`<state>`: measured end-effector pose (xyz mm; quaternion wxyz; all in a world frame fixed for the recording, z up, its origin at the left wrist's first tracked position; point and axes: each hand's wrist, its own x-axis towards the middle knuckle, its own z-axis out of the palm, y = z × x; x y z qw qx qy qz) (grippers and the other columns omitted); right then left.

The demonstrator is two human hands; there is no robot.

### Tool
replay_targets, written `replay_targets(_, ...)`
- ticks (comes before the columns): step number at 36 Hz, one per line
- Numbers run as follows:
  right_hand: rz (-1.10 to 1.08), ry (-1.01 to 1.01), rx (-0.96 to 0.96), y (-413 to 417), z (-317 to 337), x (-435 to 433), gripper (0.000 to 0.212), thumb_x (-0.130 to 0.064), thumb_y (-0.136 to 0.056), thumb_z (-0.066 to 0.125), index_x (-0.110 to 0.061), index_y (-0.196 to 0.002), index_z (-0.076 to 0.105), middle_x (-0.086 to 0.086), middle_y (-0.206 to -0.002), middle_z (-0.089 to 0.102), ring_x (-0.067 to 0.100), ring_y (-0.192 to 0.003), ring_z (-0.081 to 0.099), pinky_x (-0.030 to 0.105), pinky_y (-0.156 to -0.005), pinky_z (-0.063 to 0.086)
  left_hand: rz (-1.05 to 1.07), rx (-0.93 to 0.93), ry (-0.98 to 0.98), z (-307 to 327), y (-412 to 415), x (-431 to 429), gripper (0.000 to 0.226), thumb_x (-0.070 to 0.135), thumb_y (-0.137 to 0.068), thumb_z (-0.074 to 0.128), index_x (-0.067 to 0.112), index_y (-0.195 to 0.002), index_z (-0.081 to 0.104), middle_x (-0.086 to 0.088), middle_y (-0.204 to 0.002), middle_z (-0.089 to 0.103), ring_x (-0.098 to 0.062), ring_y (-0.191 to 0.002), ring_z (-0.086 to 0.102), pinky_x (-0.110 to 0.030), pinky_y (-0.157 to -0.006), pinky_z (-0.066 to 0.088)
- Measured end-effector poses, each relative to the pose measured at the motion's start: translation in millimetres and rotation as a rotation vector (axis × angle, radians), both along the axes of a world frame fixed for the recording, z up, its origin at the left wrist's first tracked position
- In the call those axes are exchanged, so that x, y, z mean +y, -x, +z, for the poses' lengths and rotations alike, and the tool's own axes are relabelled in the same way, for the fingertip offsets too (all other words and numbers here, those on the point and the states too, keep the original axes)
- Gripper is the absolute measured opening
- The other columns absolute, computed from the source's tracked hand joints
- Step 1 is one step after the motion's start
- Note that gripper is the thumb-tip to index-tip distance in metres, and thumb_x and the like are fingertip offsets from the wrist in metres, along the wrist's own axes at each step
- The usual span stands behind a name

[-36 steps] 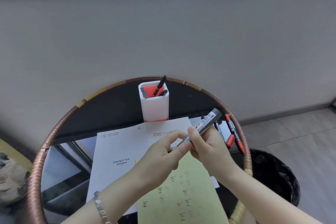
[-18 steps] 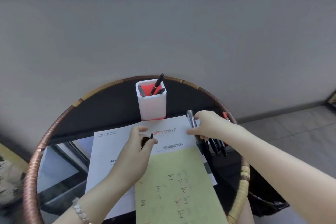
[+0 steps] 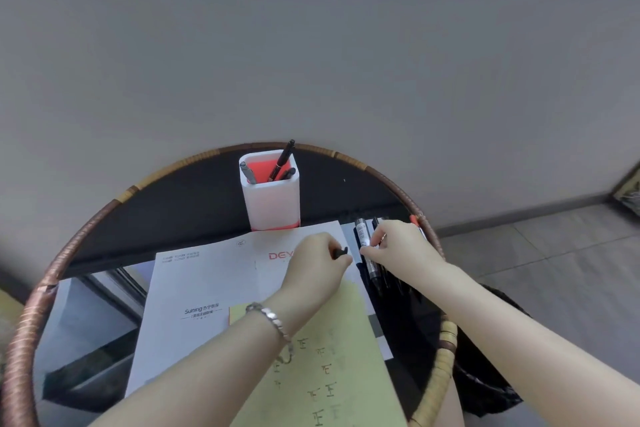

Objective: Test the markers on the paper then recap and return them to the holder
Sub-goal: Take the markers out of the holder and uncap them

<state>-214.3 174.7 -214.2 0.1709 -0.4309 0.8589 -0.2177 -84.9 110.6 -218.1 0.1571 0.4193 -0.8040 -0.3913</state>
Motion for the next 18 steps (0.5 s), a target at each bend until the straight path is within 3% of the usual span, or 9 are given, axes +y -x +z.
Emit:
replay_targets(3, 0.002, -0.002, -0.021, 0, 2, 3, 0.016, -0.028, -0.085, 0.06, -0.013, -0.088, 0.057, -0.004, -0.073, 0.053, 0.015, -0.072, 0.055, 0.03, -0.084, 0.044, -0.019, -0.074, 0.003, -5, 16, -6, 0.018, 0.02, -0.087, 0.06, 0.004, -0.079, 0.061, -0.012, -0.081, 0.062, -0.018, -0.067, 0.051, -0.023, -0.054, 0.037)
replay_targets(6, 0.01, 0.001, -0.013, 0, 4, 4, 0.016, -0.026, -0.088, 0.058, -0.011, -0.09, 0.06, -0.004, -0.071, 0.054, 0.015, -0.071, 0.056, 0.031, -0.091, 0.043, -0.04, -0.084, -0.006, -8, 23, -9, 0.011, 0.023, -0.088, 0.06, 0.014, -0.095, 0.062, -0.007, -0.094, 0.062, -0.016, -0.079, 0.054, -0.027, -0.067, 0.045)
replay_targets(8, 0.013, 0.023, -0.005, 1, 4, 4, 0.015, -0.025, -0.088, 0.057, -0.011, -0.09, 0.062, -0.002, -0.072, 0.057, 0.015, -0.07, 0.057, 0.03, -0.08, 0.047, -0.044, -0.07, -0.026, -6, 22, -9, 0.033, 0.025, -0.089, 0.06, 0.013, -0.12, 0.056, -0.006, -0.105, 0.061, -0.016, -0.085, 0.053, -0.025, -0.072, 0.043)
replay_targets(11, 0.042, 0.092, 0.016, 1, 9, 0, 0.013, -0.021, -0.088, 0.056, -0.012, -0.092, 0.063, -0.005, -0.073, 0.057, 0.008, -0.063, 0.052, 0.018, -0.055, 0.04, -0.045, -0.047, -0.002, -1, 10, -14, 0.041, 0.03, -0.088, 0.059, 0.016, -0.126, 0.05, -0.002, -0.107, 0.054, -0.015, -0.087, 0.053, -0.025, -0.071, 0.043)
replay_targets(14, 0.094, 0.184, 0.036, -7, 19, -13, 0.012, -0.022, -0.088, 0.055, -0.015, -0.095, 0.062, -0.008, -0.076, 0.057, 0.003, -0.065, 0.049, 0.016, -0.054, 0.038, -0.033, -0.03, 0.04, 4, -10, -23, 0.033, 0.032, -0.089, 0.057, 0.021, -0.12, 0.053, -0.001, -0.111, 0.053, -0.013, -0.095, 0.052, -0.028, -0.073, 0.048)
replay_targets(18, 0.157, 0.329, 0.036, -27, 38, -43, 0.026, -0.032, -0.088, 0.057, -0.019, -0.11, 0.057, -0.011, -0.072, 0.054, 0.004, -0.065, 0.051, 0.025, -0.063, 0.046, 0.029, 0.01, 0.099, 13, -45, -36, 0.029, 0.027, -0.089, 0.057, 0.022, -0.117, 0.056, 0.003, -0.107, 0.054, -0.008, -0.092, 0.053, -0.017, -0.065, 0.042)
